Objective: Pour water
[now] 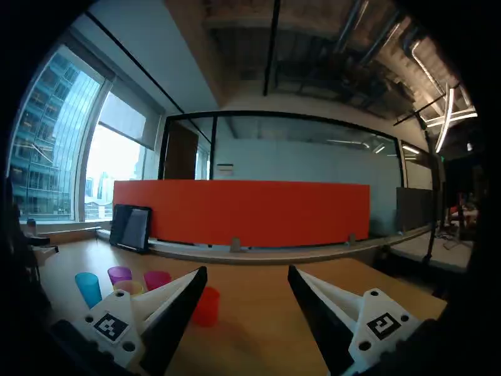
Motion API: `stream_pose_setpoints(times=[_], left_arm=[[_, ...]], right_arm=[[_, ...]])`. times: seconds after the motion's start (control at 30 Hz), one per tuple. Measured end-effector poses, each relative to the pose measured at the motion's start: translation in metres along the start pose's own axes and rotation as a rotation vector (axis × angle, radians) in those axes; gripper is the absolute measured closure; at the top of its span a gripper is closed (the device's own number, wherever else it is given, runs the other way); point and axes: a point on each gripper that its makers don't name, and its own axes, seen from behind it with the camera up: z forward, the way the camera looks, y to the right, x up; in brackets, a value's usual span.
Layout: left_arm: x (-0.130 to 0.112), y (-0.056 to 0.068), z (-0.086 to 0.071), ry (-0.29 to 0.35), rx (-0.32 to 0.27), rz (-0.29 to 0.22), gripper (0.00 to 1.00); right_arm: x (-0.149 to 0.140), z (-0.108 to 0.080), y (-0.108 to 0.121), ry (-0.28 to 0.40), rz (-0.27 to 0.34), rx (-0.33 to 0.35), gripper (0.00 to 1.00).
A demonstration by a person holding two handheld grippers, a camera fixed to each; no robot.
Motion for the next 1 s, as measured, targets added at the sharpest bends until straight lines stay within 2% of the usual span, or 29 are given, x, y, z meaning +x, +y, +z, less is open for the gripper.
stream_pose_setpoints(times=[0.67, 1.0], left_arm=[[0.001, 0.001, 0.0, 0.0, 0.0, 0.0, 0.03], [0.0, 0.0, 0.0, 0.0, 0.0, 0.0, 0.03]], right_arm=[[-0.059, 0.001, 0.035, -0.059, 0.051, -0.054, 0.0], [-0.066, 0.005, 0.032, -0.069, 0.046, -0.044, 0.01]])
